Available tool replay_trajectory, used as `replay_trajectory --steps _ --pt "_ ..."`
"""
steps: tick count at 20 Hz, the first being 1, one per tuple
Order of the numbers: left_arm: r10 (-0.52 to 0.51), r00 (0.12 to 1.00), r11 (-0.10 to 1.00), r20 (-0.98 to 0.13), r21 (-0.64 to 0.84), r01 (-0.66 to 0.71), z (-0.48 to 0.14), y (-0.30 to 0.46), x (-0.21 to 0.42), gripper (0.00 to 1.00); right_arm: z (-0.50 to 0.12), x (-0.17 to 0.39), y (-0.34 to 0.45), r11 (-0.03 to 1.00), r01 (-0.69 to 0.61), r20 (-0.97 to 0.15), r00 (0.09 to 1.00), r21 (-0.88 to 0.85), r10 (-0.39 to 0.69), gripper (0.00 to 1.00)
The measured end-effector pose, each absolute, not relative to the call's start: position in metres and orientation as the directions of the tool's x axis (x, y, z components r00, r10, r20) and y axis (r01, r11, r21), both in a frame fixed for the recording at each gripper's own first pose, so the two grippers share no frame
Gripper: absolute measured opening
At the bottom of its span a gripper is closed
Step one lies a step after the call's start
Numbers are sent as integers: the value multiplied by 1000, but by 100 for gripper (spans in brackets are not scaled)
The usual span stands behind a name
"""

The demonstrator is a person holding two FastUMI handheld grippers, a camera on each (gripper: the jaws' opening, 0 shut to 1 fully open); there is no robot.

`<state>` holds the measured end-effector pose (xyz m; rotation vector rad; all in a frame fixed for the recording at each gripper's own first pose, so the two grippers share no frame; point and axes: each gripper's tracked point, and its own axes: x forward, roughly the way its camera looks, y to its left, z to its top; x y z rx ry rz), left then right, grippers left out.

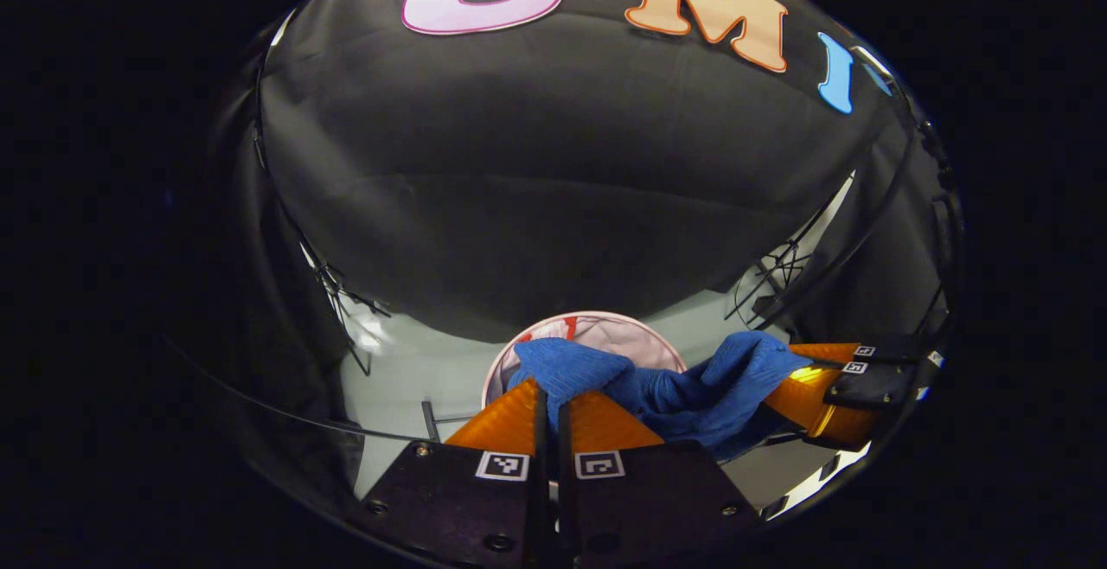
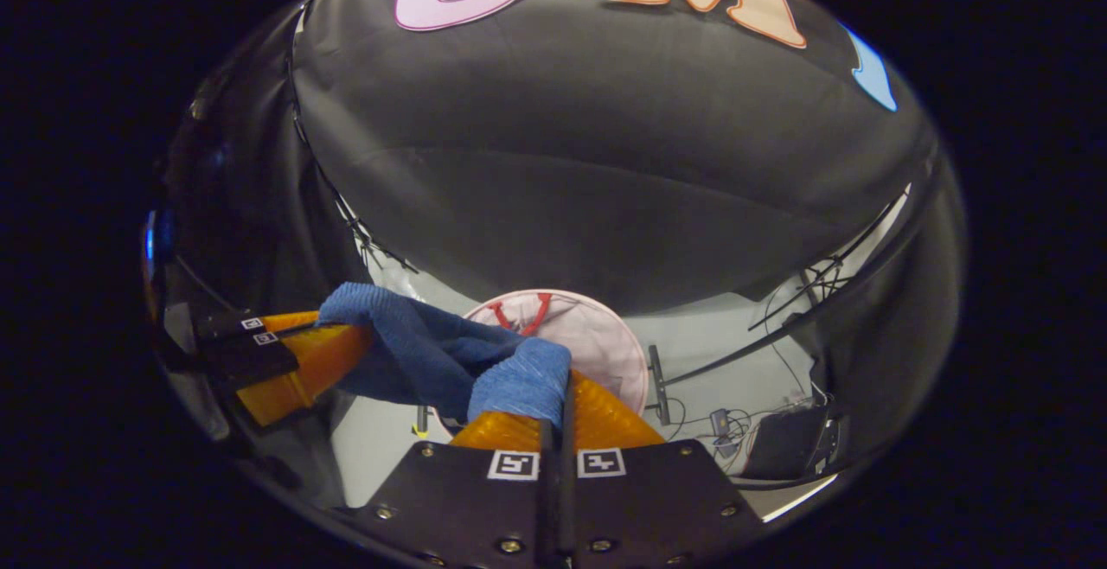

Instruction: Grasp the clothes on the hanger with both hands and then place them into the laundry hamper below.

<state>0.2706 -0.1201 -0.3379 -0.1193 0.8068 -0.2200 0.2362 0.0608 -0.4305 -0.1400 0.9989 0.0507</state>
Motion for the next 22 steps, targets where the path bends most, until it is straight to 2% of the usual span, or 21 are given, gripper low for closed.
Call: replay_trajectory --steps 2,3,5,6,8,10,11,12,13,16,17,18,21,22 --pt "-255 665 967 -702 -205 153 -336 -119 272 9 -432 234 63 990 -105 -844 537 -91 -21 4" --pt "-260 668 965 -697 -203 164 -333 -118 273 21 -431 231 63 990 -98 -846 532 -98 -31 7" --pt "-268 670 963 -693 -186 194 -326 -116 272 25 -433 226 68 994 -77 -844 535 -80 -27 7" --pt "-267 667 963 -695 -177 201 -324 -115 269 29 -427 220 71 995 -66 -837 547 -72 -24 17" --pt "-277 654 961 -704 -188 205 -327 -116 263 50 -415 219 72 996 -52 -816 577 -78 -34 19" --pt "-274 636 961 -721 -191 197 -332 -115 250 52 -405 215 69 996 -35 -805 592 -84 -47 21" --pt "-274 637 962 -720 -192 196 -332 -115 245 56 -399 215 72 997 -28 -798 601 -75 -43 22" --pt "-266 641 964 -720 -185 192 -331 -115 242 59 -395 214 73 997 -26 -793 608 -74 -44 31" --pt "-256 642 966 -722 -176 187 -330 -112 237 66 -389 211 71 996 -26 -787 615 -81 -48 32" --pt "-245 653 970 -717 -186 159 -324 -111 222 76 -377 202 61 996 -2 -769 636 -88 -67 32" --pt "-239 656 971 -716 -189 147 -321 -110 216 74 -372 196 60 997 6 -764 642 -76 -62 32" --pt "-231 659 973 -715 -186 139 -319 -109 209 75 -369 191 58 997 15 -758 649 -74 -66 37" --pt "-217 663 976 -717 -181 123 -305 -110 178 88 -357 171 51 998 22 -741 670 -50 -52 49" --pt "-211 674 977 -708 -166 132 -298 -112 172 88 -353 161 51 999 19 -737 675 -45 -46 53"
